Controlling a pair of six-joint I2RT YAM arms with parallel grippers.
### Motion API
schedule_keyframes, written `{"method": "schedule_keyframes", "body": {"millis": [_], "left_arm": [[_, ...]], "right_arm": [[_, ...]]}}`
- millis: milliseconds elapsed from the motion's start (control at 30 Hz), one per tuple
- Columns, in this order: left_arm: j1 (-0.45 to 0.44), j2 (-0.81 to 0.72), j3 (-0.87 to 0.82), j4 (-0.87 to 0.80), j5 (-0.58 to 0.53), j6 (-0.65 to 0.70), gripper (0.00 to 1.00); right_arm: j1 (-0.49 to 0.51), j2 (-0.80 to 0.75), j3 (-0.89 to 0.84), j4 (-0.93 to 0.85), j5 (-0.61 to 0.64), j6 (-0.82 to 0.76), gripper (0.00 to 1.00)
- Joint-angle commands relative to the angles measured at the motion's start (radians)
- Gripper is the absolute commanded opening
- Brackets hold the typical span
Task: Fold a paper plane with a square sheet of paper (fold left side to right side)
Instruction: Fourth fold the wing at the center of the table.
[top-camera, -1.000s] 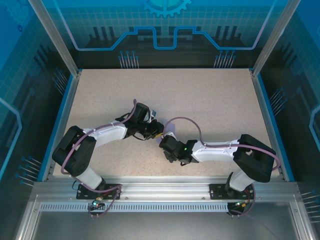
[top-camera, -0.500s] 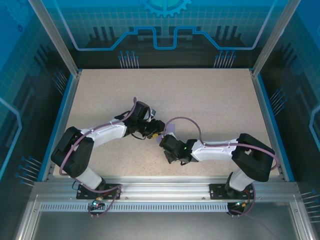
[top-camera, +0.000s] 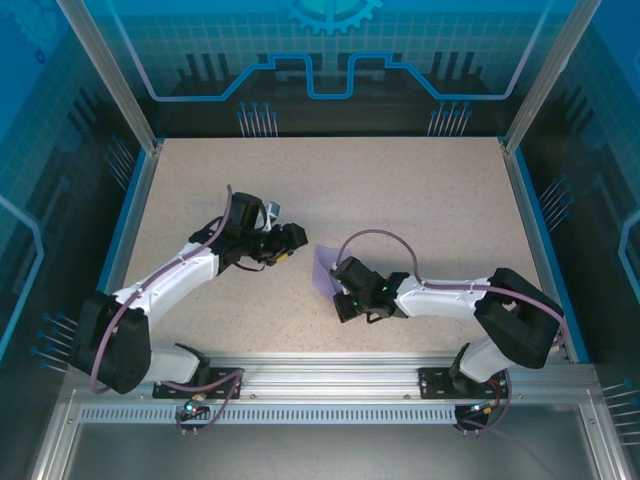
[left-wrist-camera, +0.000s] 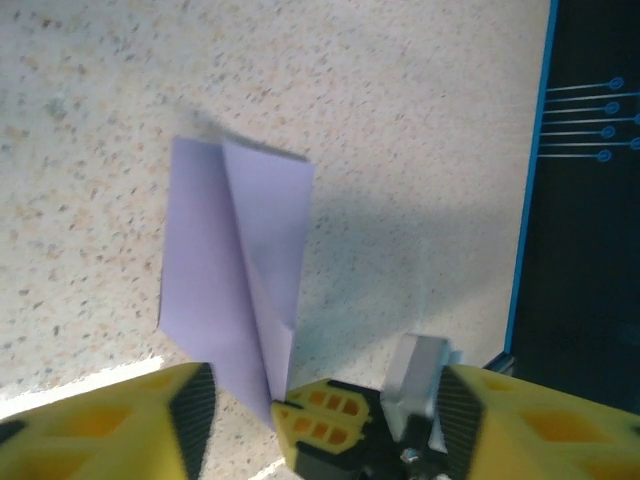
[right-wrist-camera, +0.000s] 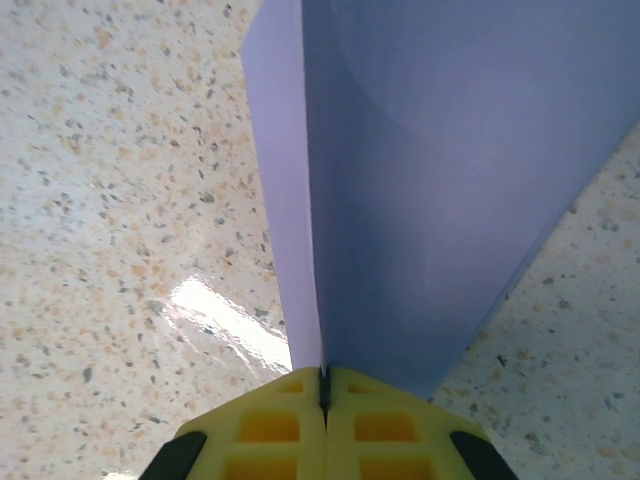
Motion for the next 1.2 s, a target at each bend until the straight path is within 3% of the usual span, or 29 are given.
{"method": "schedule_keyframes", "body": {"millis": [0, 100, 200, 733, 1167], "left_arm": [[0.001, 0.027, -0.063, 0.011, 0.032, -0.002, 0.5], [-0.009, 0.075, -0.093, 0.075, 0.065, -0.019, 0.4], [-0.037, 0.124, -0.085, 0.104, 0.073, -0.018, 0.38], [-0.161, 0.352, 0.045, 0.165, 0.071, -0.037, 0.43], [-0.183, 0.459, 0.106, 0.157, 0.051, -0.04, 0.46]], "right_arm": [[-0.036, -0.03, -0.038, 0.081, -0.127, 0.007, 0.0], [-0.067, -0.039, -0.065, 0.117, -0.18, 0.018, 0.0], [-0.091, -0.042, -0.091, 0.146, -0.223, 0.03, 0.0], [-0.168, -0.053, -0.171, 0.275, -0.337, 0.089, 0.0], [-0.185, -0.035, -0.182, 0.285, -0.351, 0.099, 0.0]]}}
